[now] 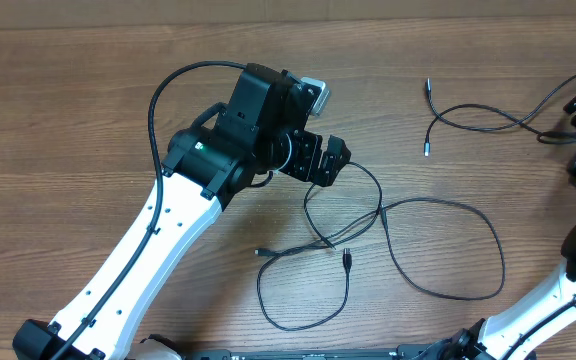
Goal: Untangle cables
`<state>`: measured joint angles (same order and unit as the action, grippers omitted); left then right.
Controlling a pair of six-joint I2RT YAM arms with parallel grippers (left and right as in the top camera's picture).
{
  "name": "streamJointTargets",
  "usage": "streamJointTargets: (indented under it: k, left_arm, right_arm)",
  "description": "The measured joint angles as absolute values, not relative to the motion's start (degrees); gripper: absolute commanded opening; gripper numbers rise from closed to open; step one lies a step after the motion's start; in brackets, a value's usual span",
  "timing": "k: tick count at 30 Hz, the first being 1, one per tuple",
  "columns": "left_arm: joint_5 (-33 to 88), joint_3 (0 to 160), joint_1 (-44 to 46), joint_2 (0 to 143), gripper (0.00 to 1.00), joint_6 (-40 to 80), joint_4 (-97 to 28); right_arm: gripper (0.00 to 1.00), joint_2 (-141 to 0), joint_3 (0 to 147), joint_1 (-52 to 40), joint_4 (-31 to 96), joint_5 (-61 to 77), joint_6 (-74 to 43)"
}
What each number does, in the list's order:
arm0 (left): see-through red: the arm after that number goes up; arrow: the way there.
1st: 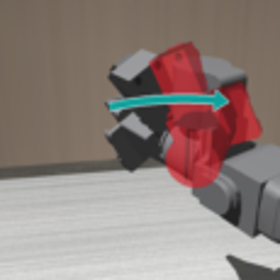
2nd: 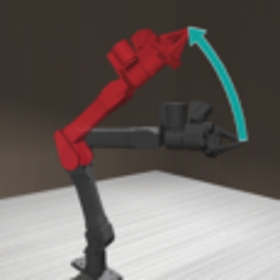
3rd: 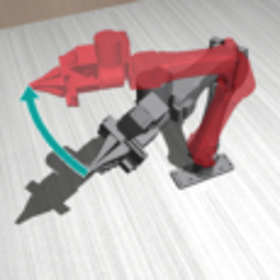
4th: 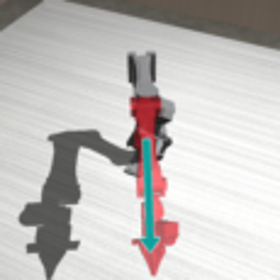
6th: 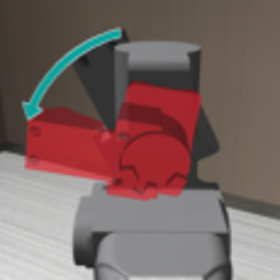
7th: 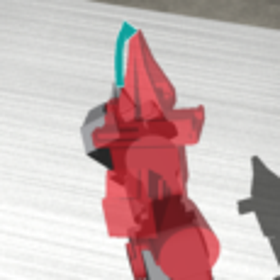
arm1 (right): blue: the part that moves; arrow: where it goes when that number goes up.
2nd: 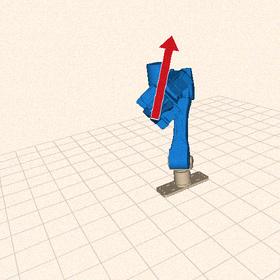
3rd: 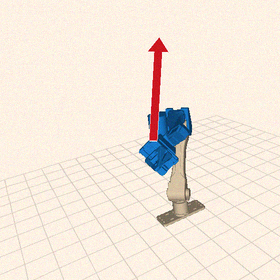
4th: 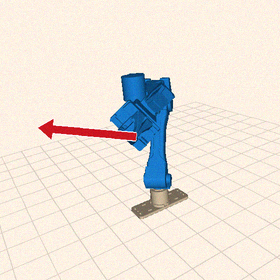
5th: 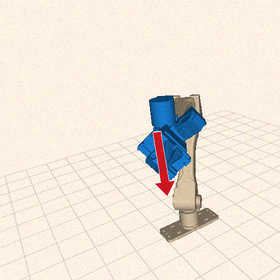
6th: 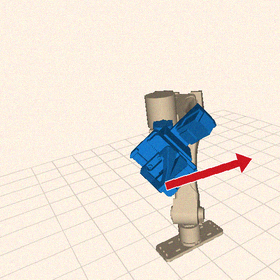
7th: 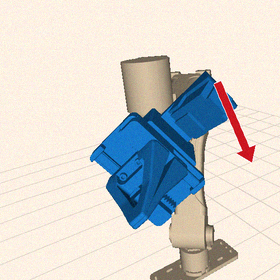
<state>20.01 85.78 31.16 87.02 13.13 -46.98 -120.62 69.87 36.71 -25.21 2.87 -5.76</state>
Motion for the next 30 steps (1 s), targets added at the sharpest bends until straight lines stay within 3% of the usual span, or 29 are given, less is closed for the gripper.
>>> streamJointTargets:
  k: [11, 19, 30]
  left_arm:
    - [20.0, 85.8, 31.2, 87.0, 1.00, 11.8, -46.4]
    - [19.2, 85.7, 31.2, 87.0, 1.00, 11.6, -46.3]
    - [17.3, 85.7, 31.2, 87.0, 1.00, 11.6, -46.8]
  right_arm:
    - [1.00, -116.2, 69.8, 36.7, -18.8, 19.8, -5.8]
    - [1.00, -91.8, 70.1, 36.7, -0.6, 27.7, -6.0]
    - [1.00, -71.3, 70.1, 36.7, 21.2, 45.4, -5.9]
